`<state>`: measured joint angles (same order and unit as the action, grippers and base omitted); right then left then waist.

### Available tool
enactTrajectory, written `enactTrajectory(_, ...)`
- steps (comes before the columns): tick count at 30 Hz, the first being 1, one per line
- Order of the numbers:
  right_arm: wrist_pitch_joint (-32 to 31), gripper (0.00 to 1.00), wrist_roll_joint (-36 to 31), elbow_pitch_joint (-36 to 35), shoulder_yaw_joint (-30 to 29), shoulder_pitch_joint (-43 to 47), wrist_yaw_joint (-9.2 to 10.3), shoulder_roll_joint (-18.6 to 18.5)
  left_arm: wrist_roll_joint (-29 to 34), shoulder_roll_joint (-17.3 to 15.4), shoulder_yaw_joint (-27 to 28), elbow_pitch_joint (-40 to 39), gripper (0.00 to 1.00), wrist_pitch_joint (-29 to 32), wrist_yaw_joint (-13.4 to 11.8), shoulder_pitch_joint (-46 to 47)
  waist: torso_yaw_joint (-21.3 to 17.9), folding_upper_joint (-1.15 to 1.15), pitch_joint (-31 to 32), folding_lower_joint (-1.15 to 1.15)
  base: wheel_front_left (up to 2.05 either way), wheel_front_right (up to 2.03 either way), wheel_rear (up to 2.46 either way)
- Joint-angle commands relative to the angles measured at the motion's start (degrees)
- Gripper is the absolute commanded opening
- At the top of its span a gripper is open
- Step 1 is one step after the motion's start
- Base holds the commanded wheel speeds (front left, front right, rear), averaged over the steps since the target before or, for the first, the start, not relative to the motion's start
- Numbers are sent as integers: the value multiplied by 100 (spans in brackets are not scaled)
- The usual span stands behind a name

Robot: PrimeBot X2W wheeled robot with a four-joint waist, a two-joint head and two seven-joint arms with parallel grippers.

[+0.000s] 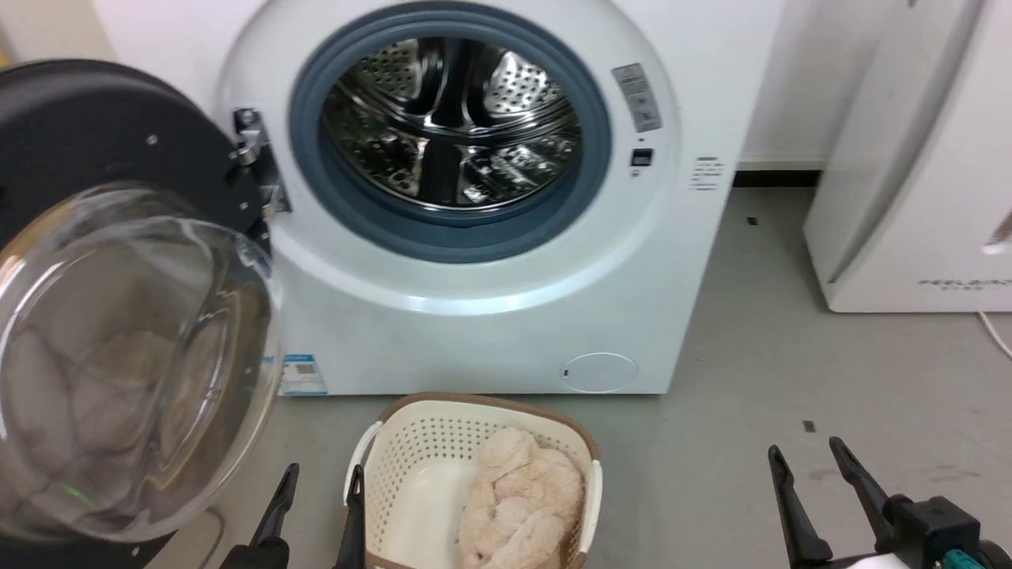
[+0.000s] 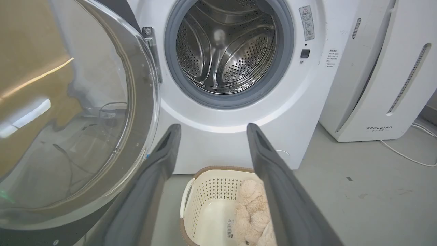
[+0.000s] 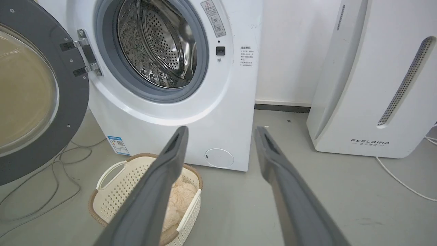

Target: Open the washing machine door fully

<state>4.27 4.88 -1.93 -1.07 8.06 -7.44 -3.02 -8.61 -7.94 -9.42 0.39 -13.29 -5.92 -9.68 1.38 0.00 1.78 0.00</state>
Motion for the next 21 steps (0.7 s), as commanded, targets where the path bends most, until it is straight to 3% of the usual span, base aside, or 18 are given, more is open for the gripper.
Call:
enactTrajectory(1, -38, 100, -44, -77, 23, 129, -5, 14, 23, -31, 16, 23, 100, 29, -33, 32, -160, 0, 44, 0, 0, 0, 0)
enactTrajectory(10, -56, 100, 16, -141, 21, 217, -5, 14, -36, -67, 17, 48, 100, 100, -70, 7, -209, 0, 40, 0, 0, 0, 0)
enactTrajectory(11, -65, 0, -1, -111, 16, 114, 0, 0, -40, -37, 19, 29, 0, 100, -53, -1, -208, 0, 40, 0, 0, 0, 0)
enactTrajectory(21, -88, 0, -32, -83, 20, 47, 0, 1, 14, 5, 77, 24, 0, 188, -8, 60, -203, 0, 26, 0, 0, 0, 0)
